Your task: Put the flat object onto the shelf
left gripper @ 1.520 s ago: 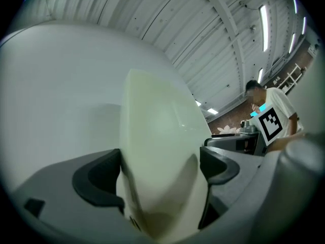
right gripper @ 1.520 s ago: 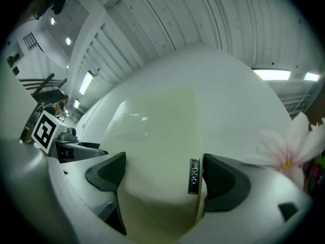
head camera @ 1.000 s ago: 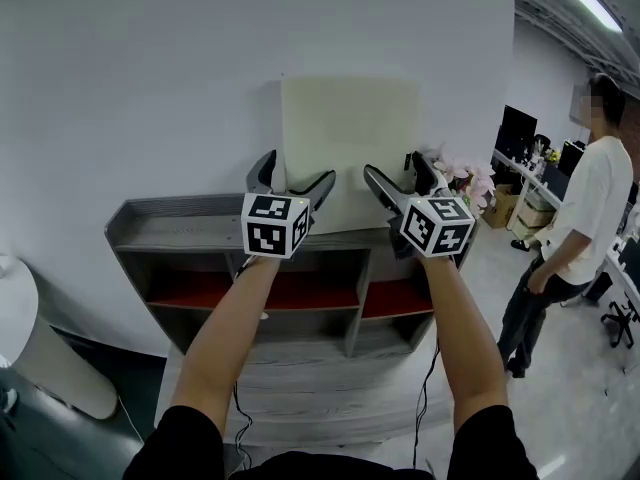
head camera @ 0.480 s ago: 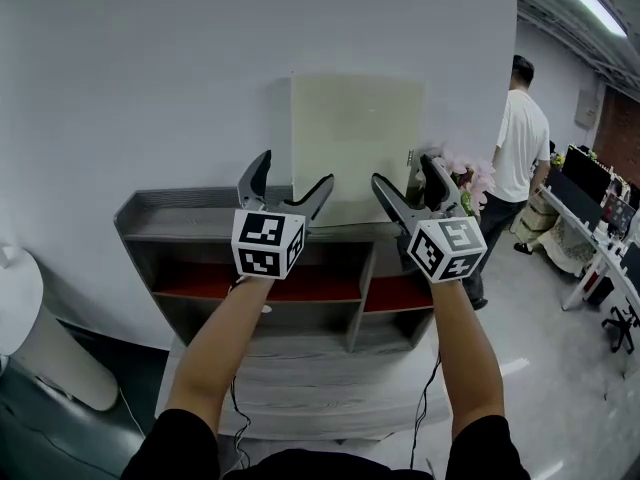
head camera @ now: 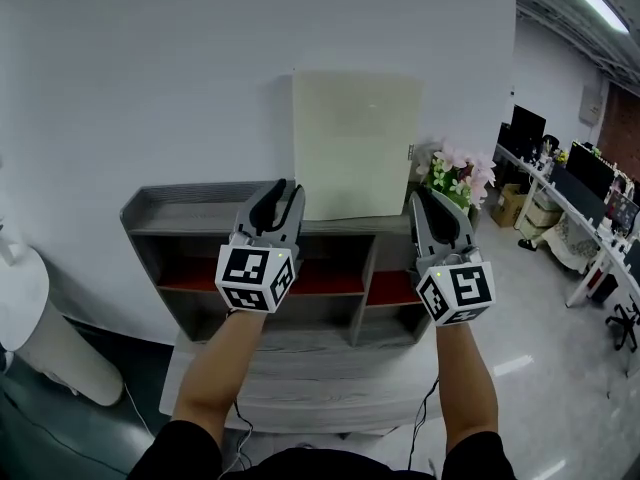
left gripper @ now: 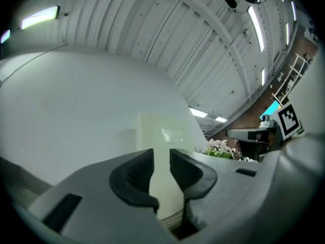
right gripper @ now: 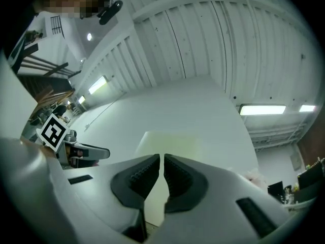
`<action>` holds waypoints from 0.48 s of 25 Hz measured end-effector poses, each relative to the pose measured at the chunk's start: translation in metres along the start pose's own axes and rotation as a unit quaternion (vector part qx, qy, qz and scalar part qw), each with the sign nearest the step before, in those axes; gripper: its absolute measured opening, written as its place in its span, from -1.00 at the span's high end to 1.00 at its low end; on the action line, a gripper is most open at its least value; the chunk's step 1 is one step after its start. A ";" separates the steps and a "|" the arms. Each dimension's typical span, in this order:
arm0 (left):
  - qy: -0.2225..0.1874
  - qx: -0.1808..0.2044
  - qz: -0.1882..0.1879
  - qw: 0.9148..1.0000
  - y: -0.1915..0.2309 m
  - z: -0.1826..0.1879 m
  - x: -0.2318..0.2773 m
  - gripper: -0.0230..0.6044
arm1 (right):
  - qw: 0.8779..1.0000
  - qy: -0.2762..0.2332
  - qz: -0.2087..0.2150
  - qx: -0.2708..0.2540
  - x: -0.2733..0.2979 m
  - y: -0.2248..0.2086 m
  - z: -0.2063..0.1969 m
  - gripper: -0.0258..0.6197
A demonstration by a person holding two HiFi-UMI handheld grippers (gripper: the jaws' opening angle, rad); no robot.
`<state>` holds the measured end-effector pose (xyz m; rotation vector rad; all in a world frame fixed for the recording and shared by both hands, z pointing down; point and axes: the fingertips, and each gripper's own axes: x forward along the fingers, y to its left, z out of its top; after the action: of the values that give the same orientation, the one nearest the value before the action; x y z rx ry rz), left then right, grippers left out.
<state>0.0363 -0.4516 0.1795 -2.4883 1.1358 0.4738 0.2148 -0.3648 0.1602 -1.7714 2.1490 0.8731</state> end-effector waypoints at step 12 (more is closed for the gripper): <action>0.033 -0.020 0.033 0.999 -0.015 -0.056 -0.068 0.90 | 0.999 0.042 -0.022 0.004 -0.068 0.023 -0.032 0.83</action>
<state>0.0137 -0.4237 0.2617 -2.5248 1.2494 0.4393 0.2159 -0.3251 0.2286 -1.8759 2.1518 0.7907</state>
